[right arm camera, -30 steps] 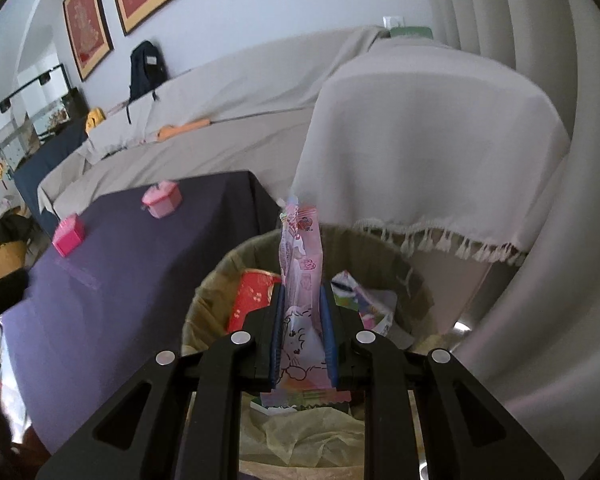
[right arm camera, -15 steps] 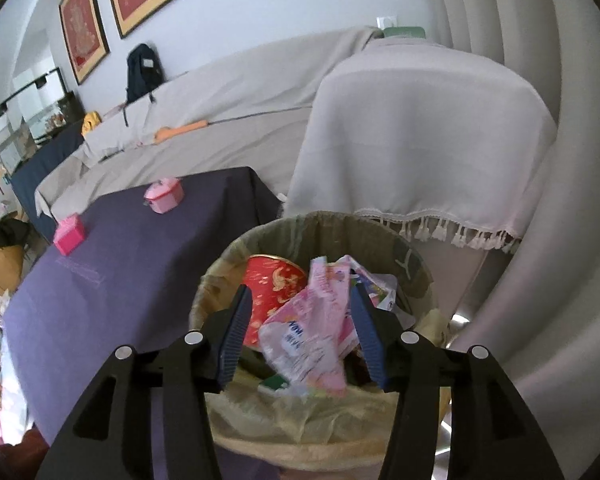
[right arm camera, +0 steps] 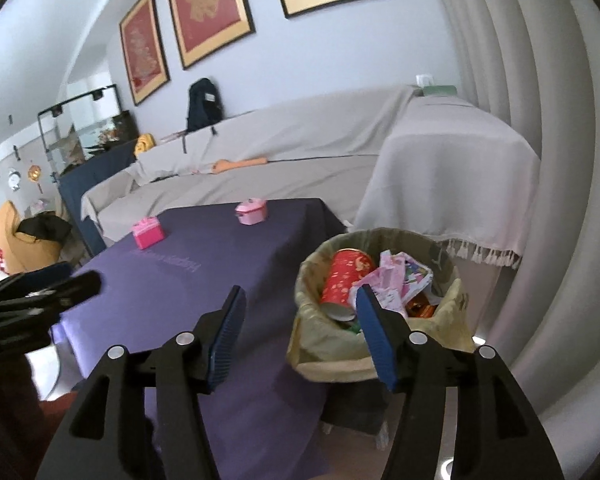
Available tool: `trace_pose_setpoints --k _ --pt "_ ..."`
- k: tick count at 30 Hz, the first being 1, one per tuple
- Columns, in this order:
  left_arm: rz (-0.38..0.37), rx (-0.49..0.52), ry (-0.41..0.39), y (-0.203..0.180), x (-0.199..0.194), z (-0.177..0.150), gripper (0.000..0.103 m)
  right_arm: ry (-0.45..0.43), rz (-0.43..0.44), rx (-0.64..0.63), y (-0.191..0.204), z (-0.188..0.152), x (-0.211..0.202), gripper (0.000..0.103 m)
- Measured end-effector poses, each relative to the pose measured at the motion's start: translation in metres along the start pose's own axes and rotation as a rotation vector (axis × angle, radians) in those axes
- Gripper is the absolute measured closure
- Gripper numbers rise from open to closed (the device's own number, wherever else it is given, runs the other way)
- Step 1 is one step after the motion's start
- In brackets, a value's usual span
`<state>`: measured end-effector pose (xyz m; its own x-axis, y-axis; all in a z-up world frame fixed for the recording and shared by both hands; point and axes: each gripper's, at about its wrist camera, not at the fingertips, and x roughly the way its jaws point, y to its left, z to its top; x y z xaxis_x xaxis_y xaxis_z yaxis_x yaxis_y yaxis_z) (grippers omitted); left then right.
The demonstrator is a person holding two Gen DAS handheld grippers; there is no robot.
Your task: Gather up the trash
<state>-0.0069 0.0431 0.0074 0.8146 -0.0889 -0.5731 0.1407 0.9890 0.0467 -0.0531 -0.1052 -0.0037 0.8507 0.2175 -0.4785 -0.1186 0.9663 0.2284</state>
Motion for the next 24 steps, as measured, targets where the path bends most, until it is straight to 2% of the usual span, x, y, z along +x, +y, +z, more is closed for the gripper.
trace_pose_setpoints --k 6,14,24 --pt "0.026 0.022 -0.021 -0.005 -0.006 -0.001 0.023 -0.016 -0.011 -0.015 0.002 -0.01 -0.014 0.046" --pt "0.013 0.066 -0.034 -0.02 -0.008 0.001 0.023 -0.046 -0.034 -0.02 -0.003 -0.016 -0.028 0.046" --pt "0.007 0.07 -0.031 -0.023 -0.006 0.002 0.023 -0.059 -0.042 0.009 -0.011 -0.02 -0.034 0.046"
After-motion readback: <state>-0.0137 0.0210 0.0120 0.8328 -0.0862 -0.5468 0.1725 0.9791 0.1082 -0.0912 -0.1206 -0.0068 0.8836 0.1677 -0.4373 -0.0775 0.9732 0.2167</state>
